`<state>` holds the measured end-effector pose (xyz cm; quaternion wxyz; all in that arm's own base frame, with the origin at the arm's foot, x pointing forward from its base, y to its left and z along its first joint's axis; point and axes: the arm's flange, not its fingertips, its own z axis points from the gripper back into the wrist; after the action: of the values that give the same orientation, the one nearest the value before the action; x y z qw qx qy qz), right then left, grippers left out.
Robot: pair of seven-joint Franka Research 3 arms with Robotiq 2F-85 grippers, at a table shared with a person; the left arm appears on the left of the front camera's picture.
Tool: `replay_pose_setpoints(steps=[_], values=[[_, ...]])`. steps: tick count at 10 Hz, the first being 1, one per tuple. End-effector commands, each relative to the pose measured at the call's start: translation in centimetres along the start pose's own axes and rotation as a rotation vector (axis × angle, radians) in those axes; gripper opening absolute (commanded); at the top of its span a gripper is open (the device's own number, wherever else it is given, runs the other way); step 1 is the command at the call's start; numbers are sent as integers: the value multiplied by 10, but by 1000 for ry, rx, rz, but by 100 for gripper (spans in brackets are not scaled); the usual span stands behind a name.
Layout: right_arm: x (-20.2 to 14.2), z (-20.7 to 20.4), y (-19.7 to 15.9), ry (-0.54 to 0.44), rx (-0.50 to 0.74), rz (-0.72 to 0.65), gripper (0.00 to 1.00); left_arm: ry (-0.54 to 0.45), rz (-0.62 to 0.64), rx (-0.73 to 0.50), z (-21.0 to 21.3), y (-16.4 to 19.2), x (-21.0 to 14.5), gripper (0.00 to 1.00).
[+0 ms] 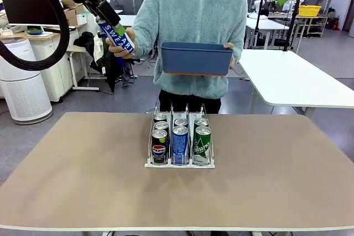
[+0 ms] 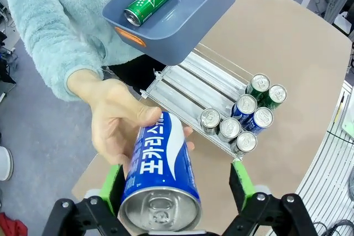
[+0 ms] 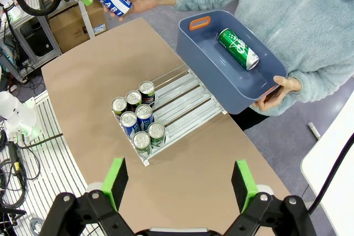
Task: Fill the beverage cans into the dispenser.
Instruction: Pick up the Ionic drink handed by the human.
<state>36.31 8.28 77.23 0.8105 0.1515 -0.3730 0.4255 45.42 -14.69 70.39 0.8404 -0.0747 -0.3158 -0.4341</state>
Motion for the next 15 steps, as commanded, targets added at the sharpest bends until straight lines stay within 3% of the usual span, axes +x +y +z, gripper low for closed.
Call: replay_pose_setpoints(steps=[1, 4, 5, 6, 8, 11, 15], values=[[-1, 0, 1, 1, 2, -1, 100, 9, -21, 1, -5, 0, -7, 100], [-1, 0, 1, 1, 2, -1, 100, 0, 0, 0, 0, 0, 0, 100], [-1, 0, 1, 1, 2, -1, 100, 1, 0, -1, -1, 0, 1, 78], [-1, 0, 1, 1, 2, -1, 100, 11, 4, 7, 2, 1, 0, 40], [-1, 0, 1, 1, 2, -1, 100, 19, 6, 17, 5, 3, 2, 0], [-1, 0, 1, 1, 2, -1, 100, 33, 14, 37, 11, 3, 3, 3], [-1, 0, 1, 1, 2, -1, 100, 62, -3, 39, 16, 2, 8, 0]])
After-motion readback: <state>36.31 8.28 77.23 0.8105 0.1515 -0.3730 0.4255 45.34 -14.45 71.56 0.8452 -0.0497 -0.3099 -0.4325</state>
